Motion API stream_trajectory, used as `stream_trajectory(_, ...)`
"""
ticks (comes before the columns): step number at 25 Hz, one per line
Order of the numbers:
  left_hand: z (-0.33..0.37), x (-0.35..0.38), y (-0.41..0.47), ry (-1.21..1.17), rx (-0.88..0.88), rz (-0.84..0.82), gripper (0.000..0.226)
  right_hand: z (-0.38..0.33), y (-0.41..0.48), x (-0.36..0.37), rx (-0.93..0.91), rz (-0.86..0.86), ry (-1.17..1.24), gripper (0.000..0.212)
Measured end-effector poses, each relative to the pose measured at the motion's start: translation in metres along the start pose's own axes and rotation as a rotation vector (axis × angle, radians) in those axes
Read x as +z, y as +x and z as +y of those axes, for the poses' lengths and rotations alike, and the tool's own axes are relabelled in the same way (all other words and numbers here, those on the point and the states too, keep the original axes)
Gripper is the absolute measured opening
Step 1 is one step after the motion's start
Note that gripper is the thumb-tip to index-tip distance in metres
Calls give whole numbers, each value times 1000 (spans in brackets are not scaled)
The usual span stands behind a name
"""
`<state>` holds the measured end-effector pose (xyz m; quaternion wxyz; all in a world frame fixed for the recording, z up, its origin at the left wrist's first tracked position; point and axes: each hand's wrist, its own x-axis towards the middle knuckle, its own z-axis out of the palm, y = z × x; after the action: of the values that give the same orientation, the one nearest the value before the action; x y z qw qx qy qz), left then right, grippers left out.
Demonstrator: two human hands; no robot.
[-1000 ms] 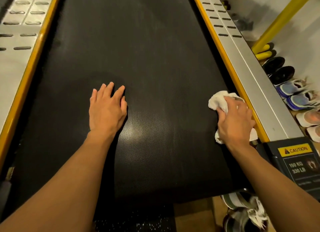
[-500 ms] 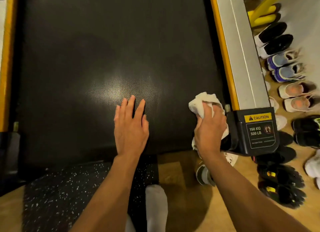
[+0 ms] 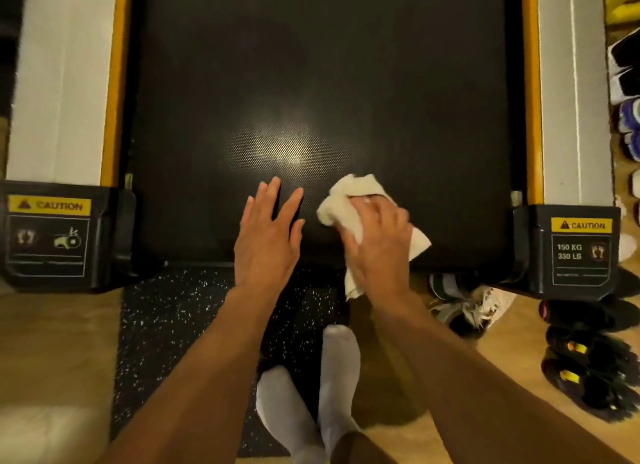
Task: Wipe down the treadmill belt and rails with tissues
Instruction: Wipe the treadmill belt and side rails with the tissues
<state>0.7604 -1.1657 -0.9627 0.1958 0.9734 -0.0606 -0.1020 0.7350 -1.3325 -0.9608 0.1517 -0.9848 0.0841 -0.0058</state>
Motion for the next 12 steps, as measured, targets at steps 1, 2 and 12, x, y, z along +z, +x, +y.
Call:
stream_trajectory(1, -2, -1, 1, -58, -29, -26, 47, -12, -7, 5, -138, -46, 2, 43)
stream_trajectory(2, -7, -2, 2, -115, -50, -47, 48, -17, -8, 9, -218, -74, 12, 44)
stream_trajectory(12, -35, -16, 12, -180, 66, -218, 55, 28, -8, 11, -166, 11, -27, 46)
